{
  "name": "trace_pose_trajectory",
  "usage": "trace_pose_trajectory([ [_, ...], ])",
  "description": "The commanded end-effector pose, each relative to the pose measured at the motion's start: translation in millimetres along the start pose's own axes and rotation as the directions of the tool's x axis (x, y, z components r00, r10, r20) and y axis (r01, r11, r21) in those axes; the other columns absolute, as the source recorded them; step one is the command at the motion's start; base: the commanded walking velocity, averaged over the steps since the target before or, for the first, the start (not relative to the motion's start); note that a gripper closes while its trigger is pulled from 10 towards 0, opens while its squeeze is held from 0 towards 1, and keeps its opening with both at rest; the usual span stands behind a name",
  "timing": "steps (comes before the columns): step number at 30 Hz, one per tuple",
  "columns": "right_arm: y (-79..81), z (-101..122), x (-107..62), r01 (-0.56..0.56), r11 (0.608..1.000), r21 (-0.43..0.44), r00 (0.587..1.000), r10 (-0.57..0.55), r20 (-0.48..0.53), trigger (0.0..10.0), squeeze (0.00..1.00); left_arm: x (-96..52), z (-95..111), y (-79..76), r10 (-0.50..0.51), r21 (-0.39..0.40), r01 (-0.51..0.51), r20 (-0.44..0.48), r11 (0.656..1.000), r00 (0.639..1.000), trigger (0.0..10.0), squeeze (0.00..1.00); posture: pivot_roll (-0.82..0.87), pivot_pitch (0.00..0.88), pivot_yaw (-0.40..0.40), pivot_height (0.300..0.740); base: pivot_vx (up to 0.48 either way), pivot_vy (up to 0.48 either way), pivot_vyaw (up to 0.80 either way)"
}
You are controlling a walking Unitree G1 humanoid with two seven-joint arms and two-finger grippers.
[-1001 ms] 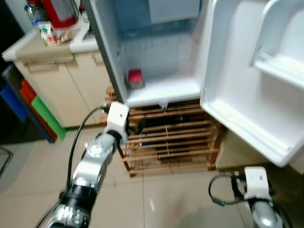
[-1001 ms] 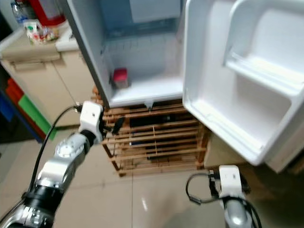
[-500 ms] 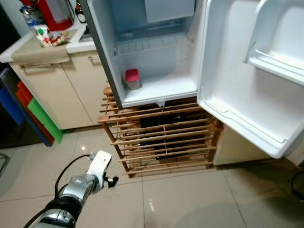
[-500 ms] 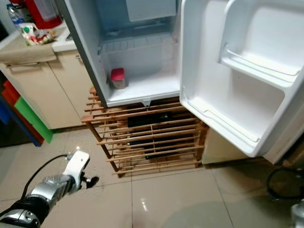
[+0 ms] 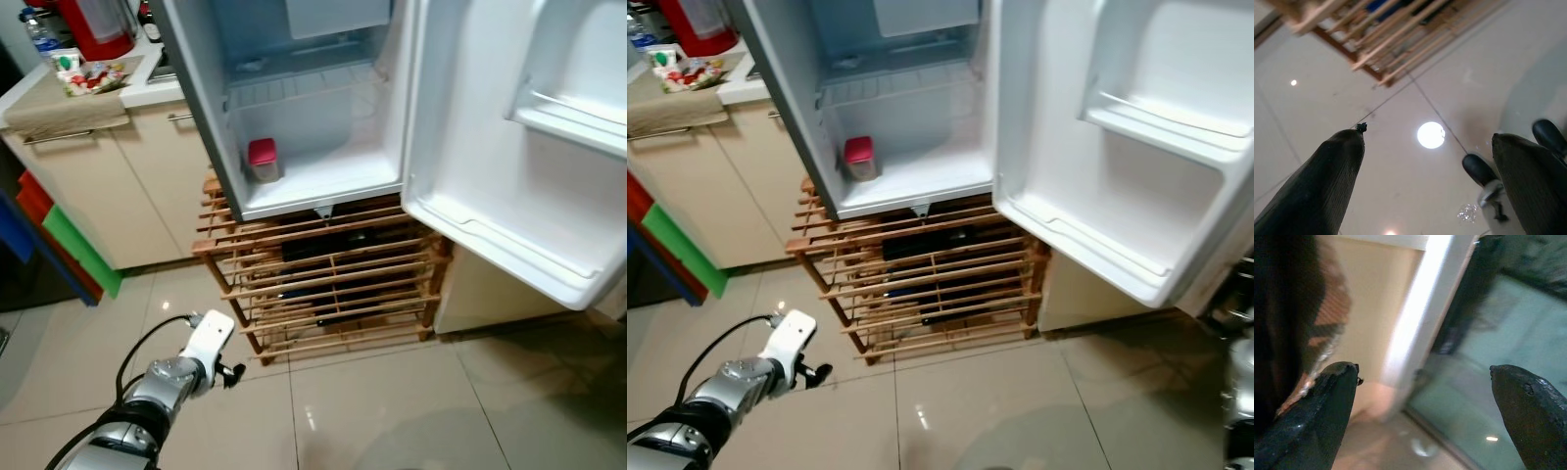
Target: Restocking fridge
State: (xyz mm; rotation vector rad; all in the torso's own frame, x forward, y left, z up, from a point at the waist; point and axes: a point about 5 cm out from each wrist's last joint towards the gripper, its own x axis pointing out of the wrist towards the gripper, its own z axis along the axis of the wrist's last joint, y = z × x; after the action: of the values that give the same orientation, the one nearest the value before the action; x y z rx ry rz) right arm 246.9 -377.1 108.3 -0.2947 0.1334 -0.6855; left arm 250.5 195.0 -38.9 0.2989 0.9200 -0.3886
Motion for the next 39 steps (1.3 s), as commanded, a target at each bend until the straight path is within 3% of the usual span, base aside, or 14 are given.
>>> trace_pose_trajectory([
  [1,43.6,11.4,-12.0,-0.246,0.967,0.064,0.968,0.243,0.057,10.0,0.00,-0.6,-1.9,1.9,0.002,0.022,-0.002,-0.006,1.000,1.000,10.0,0.00,-0.20,0.000,0.134,0.740,0.000,0.000,0.00],
  [4,68.7,13.7,-31.6,-0.419,0.899,0.124,0.908,0.413,0.070,10.0,0.00,-0.5,-4.2,1.3,-0.002,0.033,0.002,-0.017,0.999,1.000,10.0,0.00,-0.21,0.000,0.135,0.740,0.000,0.000,0.00],
  [6,92.0,20.8,-56.1,-0.616,0.761,0.203,0.786,0.610,0.099,10.0,0.00,-0.2,-8.0,0.0,-0.001,0.053,0.003,-0.032,0.999,0.999,10.0,0.00,-0.21,0.000,0.138,0.740,0.000,0.000,0.00],
  [8,107.3,24.8,-87.8,-0.795,0.553,0.252,0.589,0.803,0.096,10.0,0.00,0.1,-12.6,-2.2,-0.004,0.071,0.007,-0.047,0.997,0.999,10.0,0.00,-0.21,0.000,0.138,0.740,0.000,0.000,0.00],
  [11,105.0,17.6,-108.0,-0.866,0.401,0.298,0.433,0.900,0.048,10.0,0.00,0.6,-17.7,-5.2,-0.006,0.088,0.012,-0.060,0.996,0.998,10.0,0.00,-0.21,0.000,0.131,0.740,0.000,0.000,0.00],
  [15,93.1,-1.4,-121.5,-0.897,0.294,0.330,0.298,0.954,-0.040,10.0,0.00,1.0,-30.3,-10.7,0.002,0.122,0.010,-0.096,0.993,0.995,10.0,0.00,-0.21,0.000,0.128,0.740,0.000,0.000,0.00],
  [22,80.6,-18.7,-82.6,-0.738,0.644,0.199,0.616,0.765,-0.190,10.0,0.00,-1.5,-70.3,-29.2,0.004,0.145,0.028,-0.210,0.989,0.978,10.0,0.00,-0.20,0.000,0.119,0.740,0.000,0.000,0.00],
  [28,80.1,-8.2,-62.7,-0.593,0.798,0.105,0.790,0.602,-0.118,10.0,0.00,1.1,-65.3,-33.1,0.031,0.122,-0.010,-0.169,0.993,0.985,10.0,0.00,-0.18,0.000,0.113,0.740,0.000,0.000,0.00],
  [32,94.2,1.9,-65.5,-0.559,0.821,0.119,0.822,0.567,-0.051,10.0,0.00,4.2,-33.4,-19.3,0.168,0.182,-0.163,-0.011,0.970,0.986,10.0,0.00,-0.18,0.000,0.107,0.740,0.000,0.000,0.00],
  [35,126.8,15.5,-81.0,-0.617,0.779,0.115,0.786,0.616,0.047,10.0,0.00,-11.6,61.5,18.9,0.258,-0.079,-0.249,0.428,0.965,0.866,10.0,0.00,-0.16,0.000,0.084,0.740,0.000,0.000,0.00],
  [36,126.8,15.5,-81.0,-0.617,0.779,0.115,0.786,0.616,0.047,10.0,0.00,-11.6,61.5,18.9,0.258,-0.079,-0.249,0.428,0.965,0.866,10.0,0.00,-0.16,0.000,0.084,0.740,0.000,0.000,0.00],
  [37,135.3,20.2,-83.8,-0.628,0.769,0.122,0.778,0.623,0.075,10.0,0.00,-30.3,114.4,21.4,0.249,-0.168,-0.184,0.641,0.968,0.726,10.0,0.00,-0.16,0.000,0.078,0.740,0.000,0.000,0.00],
  [38,135.3,20.2,-83.8,-0.628,0.769,0.122,0.778,0.623,0.075,10.0,0.00,-30.3,114.4,21.4,0.249,-0.168,-0.184,0.641,0.968,0.726,10.0,0.00,-0.16,0.000,0.078,0.740,0.000,0.000,0.00],
  [39,139.3,24.0,-83.9,-0.634,0.763,0.127,0.773,0.627,0.094,10.0,0.00,-52.5,151.5,17.2,0.255,-0.234,-0.113,0.765,0.966,0.591,10.0,0.00,-0.16,0.000,0.067,0.740,0.000,0.000,0.00],
])
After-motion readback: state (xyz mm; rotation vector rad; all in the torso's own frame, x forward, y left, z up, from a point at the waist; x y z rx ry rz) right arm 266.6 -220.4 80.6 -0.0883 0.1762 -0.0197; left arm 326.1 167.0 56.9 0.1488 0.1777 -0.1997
